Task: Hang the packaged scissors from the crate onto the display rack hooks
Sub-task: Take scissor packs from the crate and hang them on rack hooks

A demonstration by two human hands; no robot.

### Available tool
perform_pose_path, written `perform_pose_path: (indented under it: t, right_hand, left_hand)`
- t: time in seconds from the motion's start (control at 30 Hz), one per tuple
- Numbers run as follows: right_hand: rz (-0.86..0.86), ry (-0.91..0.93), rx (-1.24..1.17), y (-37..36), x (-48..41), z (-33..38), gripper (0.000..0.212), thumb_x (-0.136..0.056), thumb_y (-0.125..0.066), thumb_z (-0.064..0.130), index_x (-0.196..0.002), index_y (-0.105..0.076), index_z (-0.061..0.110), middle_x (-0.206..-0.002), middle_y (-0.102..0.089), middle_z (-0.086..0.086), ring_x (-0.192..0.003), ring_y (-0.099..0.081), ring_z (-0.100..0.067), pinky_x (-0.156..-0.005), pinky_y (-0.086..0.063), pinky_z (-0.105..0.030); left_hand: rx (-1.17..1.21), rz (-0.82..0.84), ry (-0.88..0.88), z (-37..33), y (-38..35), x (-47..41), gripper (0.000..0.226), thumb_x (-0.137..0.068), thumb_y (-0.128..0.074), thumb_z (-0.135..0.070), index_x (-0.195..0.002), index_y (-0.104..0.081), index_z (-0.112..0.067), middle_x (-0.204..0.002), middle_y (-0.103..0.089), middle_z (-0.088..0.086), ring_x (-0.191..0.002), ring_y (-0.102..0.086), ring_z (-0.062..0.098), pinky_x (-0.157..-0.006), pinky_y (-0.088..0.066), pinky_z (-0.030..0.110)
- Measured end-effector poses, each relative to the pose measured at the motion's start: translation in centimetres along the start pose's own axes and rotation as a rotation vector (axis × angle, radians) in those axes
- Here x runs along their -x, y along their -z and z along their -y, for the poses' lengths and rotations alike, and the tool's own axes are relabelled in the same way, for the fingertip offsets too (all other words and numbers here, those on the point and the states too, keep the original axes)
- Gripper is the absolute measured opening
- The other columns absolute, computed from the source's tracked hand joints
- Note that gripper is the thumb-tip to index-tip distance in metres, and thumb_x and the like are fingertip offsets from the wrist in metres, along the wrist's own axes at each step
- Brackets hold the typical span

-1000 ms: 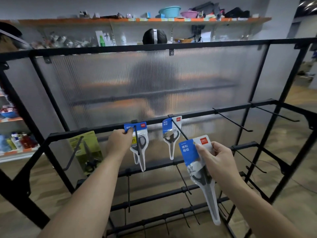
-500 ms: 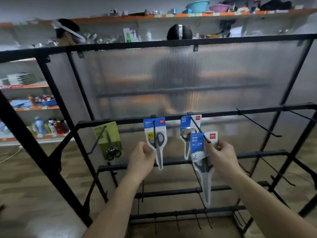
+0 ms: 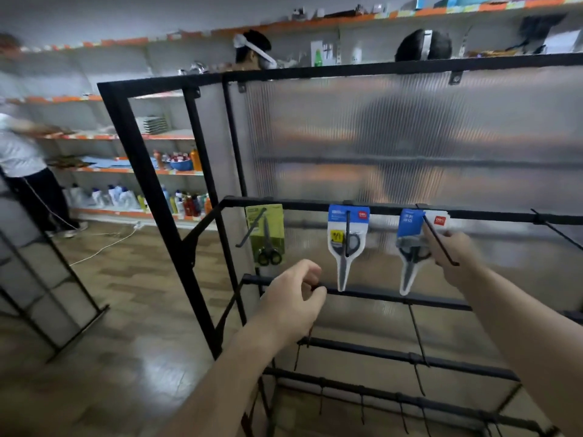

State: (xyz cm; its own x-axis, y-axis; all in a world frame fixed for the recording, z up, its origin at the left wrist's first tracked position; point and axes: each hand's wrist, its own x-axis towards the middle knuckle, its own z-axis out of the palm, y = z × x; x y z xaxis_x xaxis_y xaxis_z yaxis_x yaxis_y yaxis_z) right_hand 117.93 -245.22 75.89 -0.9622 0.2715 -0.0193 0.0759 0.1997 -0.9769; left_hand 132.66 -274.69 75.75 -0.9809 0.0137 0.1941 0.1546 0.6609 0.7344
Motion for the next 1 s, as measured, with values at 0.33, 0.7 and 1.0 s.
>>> perform_pose_path:
  t: [0.33, 0.7, 1.0]
  right_hand:
    - [0.066, -0.05, 0.33, 3.3, 7.2, -0.3, 0.043, -0.093, -0.073, 0.03, -0.129, -0.054, 0.018, -0.115, -0.066, -0.006, -0.099, -0.064, -0.019, -0.075, -0.052, -0.033]
    - [-0.018, 0.166, 1.073, 14.3, 20.3, -2.6, 0.05, -0.098, -0.051, 0.052, -0.14, -0.044, 0.025, -0.135, -0.056, 0.004, -0.118, -0.058, -0.02, -0.09, -0.052, -0.035]
    - [0.157, 0.069, 0.971, 18.3, 23.4, -10.1, 0.052, -0.099, -0.053, 0.046, -0.144, -0.041, 0.022, -0.133, -0.057, -0.002, -0.117, -0.058, -0.024, -0.094, -0.05, -0.037]
  left_hand:
    - [-0.109, 0.127, -0.109, -2.6, -2.7, -0.9, 0.027, -0.099, -0.058, -0.038, -0.126, -0.056, -0.037, -0.119, -0.062, -0.021, -0.111, -0.058, -0.001, -0.095, -0.049, 0.026]
    - [-0.462, 0.295, -0.474, -13.0, -14.9, 0.1, 0.043, -0.099, -0.052, -0.039, -0.142, -0.047, -0.029, -0.134, -0.056, -0.006, -0.124, -0.053, 0.019, -0.102, -0.046, 0.038]
    - [-0.603, 0.392, -0.331, -14.4, -19.0, 6.8, 0.049, -0.102, -0.049, -0.044, -0.149, -0.041, -0.032, -0.144, -0.05, -0.009, -0.129, -0.048, 0.016, -0.105, -0.042, 0.034]
